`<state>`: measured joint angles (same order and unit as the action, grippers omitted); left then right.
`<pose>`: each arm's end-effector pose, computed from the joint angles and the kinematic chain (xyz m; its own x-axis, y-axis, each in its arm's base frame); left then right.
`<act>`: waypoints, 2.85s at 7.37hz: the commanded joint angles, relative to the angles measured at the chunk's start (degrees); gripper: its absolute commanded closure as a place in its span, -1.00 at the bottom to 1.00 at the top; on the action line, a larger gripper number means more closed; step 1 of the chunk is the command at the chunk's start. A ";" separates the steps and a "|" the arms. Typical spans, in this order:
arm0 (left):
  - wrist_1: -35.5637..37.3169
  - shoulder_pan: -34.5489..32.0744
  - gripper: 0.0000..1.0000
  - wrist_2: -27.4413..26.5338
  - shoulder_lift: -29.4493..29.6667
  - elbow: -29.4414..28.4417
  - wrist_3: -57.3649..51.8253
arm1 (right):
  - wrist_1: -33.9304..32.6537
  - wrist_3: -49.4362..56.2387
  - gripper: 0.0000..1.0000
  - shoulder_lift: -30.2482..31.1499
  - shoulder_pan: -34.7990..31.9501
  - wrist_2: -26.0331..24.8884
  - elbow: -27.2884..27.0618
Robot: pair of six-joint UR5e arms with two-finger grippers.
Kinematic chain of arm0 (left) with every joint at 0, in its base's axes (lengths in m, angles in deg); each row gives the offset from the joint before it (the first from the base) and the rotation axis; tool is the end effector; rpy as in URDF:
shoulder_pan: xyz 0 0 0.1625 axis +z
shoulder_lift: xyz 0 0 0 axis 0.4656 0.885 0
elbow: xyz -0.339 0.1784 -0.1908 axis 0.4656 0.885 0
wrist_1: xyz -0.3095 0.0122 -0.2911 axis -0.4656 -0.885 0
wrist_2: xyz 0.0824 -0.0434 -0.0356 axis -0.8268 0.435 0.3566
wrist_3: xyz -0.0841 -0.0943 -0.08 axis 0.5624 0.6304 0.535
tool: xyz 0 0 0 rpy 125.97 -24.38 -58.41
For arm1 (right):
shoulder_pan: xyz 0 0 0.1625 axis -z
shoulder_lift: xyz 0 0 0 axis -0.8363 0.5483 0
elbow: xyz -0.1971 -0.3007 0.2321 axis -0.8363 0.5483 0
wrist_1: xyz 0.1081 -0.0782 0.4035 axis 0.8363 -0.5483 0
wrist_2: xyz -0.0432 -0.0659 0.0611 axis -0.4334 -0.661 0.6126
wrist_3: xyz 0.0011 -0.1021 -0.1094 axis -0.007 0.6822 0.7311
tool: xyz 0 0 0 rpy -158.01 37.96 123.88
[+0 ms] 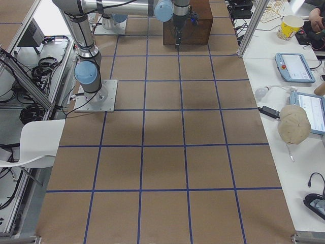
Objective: Open drawer and put corn inside
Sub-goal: 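Lift the corn and carry it with the left gripper over the drawer, then lower the corn into the drawer and open the left gripper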
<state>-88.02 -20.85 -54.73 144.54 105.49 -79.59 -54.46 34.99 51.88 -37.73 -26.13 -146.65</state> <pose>0.3443 -0.5935 0.2291 -0.9991 0.0419 -0.0085 0.0420 0.9990 -0.0174 0.1648 -0.5227 0.3954 -0.9974 -0.0242 0.0686 -0.0215 0.9990 0.0404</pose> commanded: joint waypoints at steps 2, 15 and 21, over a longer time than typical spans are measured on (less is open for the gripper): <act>-12.06 -5.34 1.00 0.02 -7.30 -3.18 -0.14 | -0.07 0.00 -1.00 0.00 0.00 0.02 0.00; -18.17 -21.45 1.00 0.28 -11.02 -0.82 2.32 | 0.02 0.00 -1.00 0.00 0.00 0.02 0.00; -18.34 -21.53 -0.88 0.19 -11.45 -0.91 4.40 | -0.07 0.00 -1.00 0.00 0.00 -0.07 0.00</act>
<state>-106.29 -42.36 -54.73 133.36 104.65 -76.71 -54.46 34.99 51.89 -37.73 -26.17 -146.65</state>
